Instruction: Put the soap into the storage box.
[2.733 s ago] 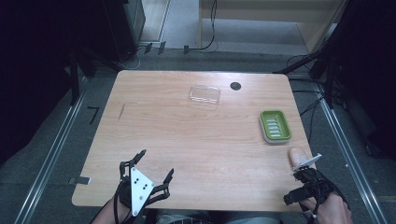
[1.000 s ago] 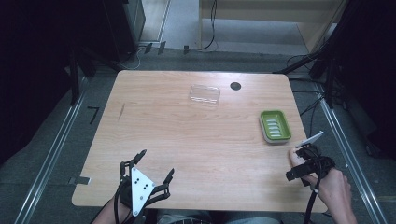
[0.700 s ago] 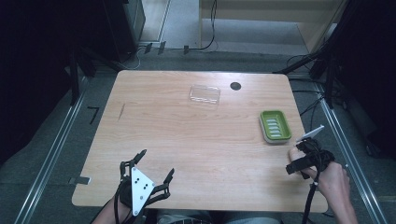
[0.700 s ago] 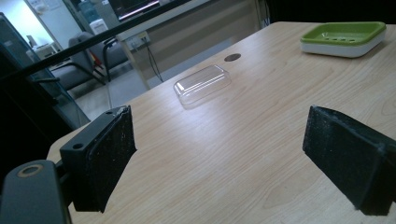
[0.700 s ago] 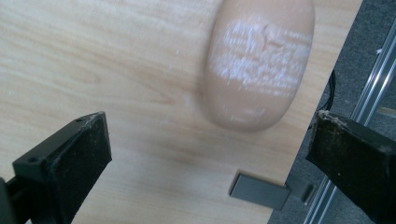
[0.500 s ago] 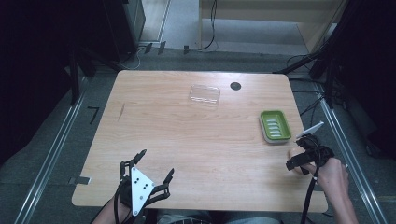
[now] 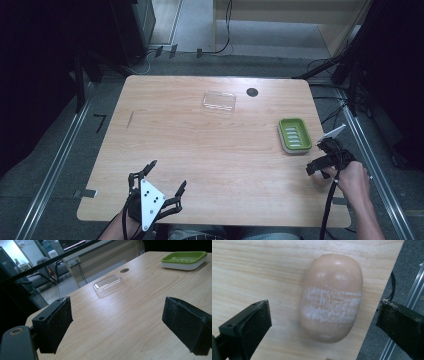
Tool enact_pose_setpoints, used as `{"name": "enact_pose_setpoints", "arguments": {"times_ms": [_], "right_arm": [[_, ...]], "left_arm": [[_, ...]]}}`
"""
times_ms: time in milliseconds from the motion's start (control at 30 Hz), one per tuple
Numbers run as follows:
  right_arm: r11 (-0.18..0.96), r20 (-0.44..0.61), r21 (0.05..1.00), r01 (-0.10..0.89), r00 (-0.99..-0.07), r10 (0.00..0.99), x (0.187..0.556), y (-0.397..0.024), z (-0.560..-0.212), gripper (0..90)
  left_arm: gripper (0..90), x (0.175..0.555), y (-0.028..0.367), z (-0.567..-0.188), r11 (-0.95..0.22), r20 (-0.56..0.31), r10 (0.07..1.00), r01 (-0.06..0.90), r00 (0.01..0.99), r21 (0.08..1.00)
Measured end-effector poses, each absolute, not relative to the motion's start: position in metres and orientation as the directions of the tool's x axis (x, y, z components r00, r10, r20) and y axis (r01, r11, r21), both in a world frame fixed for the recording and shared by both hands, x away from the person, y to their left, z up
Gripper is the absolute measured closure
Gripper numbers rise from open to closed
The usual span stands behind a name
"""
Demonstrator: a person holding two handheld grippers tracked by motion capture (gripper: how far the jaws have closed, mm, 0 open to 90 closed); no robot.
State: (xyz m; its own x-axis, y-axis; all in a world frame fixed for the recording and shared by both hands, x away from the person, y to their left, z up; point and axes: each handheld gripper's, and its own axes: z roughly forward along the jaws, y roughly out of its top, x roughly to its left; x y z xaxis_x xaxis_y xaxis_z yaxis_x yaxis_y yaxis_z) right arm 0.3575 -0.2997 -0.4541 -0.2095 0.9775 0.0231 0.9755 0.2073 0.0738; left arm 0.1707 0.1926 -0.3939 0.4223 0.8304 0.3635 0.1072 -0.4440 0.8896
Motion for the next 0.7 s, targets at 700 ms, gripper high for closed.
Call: {"name": "enact_pose_setpoints", "arguments": {"times_ms": [700], "right_arm": [[0.173, 0.03, 0.026, 0.985, -0.174, 0.984, 0.369, -0.309, -0.475, 19.3]], "left_arm": [[9.9, 0.171, 0.193, -0.394, -0.445, 0.364, 0.83, 0.106, 0.423, 0.889]]}}
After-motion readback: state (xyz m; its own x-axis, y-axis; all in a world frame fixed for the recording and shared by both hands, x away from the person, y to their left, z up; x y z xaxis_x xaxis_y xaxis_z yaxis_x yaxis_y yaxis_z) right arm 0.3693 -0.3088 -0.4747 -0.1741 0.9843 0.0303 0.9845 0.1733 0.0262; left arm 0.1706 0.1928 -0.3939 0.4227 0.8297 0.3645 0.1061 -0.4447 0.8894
